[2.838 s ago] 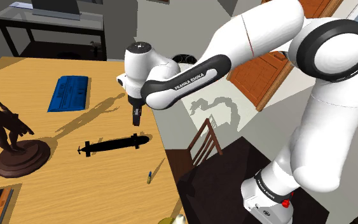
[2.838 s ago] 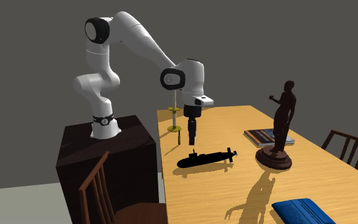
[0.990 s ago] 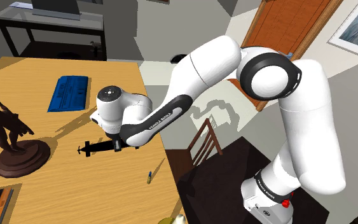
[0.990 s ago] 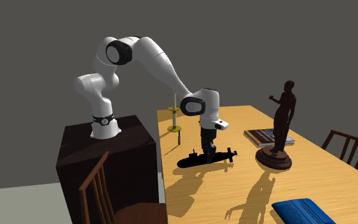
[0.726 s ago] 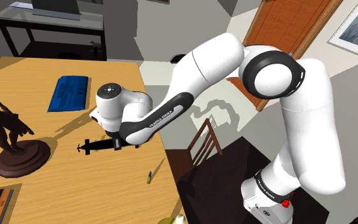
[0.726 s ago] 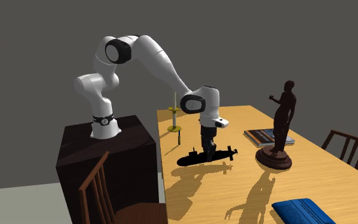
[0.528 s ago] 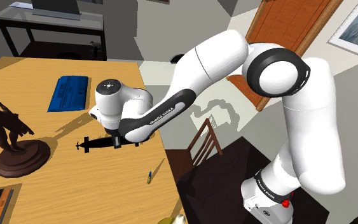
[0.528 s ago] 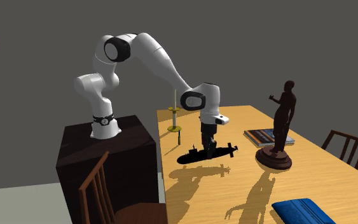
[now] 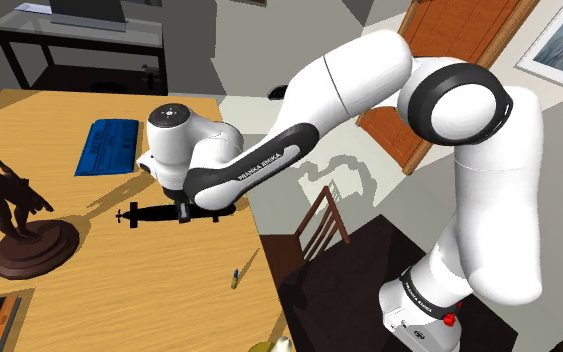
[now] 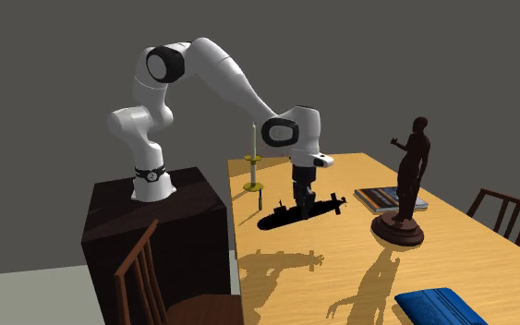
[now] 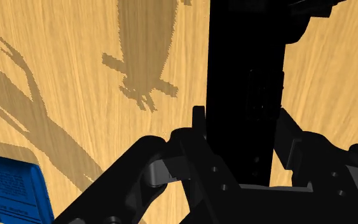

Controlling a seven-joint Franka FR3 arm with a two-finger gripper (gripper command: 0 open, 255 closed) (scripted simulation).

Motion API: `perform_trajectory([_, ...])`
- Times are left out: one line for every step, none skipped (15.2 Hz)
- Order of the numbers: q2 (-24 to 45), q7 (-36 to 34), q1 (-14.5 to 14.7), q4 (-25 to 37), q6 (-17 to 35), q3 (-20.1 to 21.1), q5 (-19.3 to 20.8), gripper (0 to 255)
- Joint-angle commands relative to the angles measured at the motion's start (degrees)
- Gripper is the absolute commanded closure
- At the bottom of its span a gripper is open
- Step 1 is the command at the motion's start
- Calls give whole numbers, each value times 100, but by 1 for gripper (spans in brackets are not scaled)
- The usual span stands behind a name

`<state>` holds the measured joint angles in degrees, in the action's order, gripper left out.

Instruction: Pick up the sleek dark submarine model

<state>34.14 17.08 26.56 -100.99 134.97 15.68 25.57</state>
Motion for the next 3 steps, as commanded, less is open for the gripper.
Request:
perform_trajectory([-88, 42, -18, 11, -94, 31, -46, 255])
perform_trajectory([-97, 45, -20, 10, -101, 34, -50, 255])
perform_trajectory([-96, 45, -20, 11, -102, 34, -50, 255])
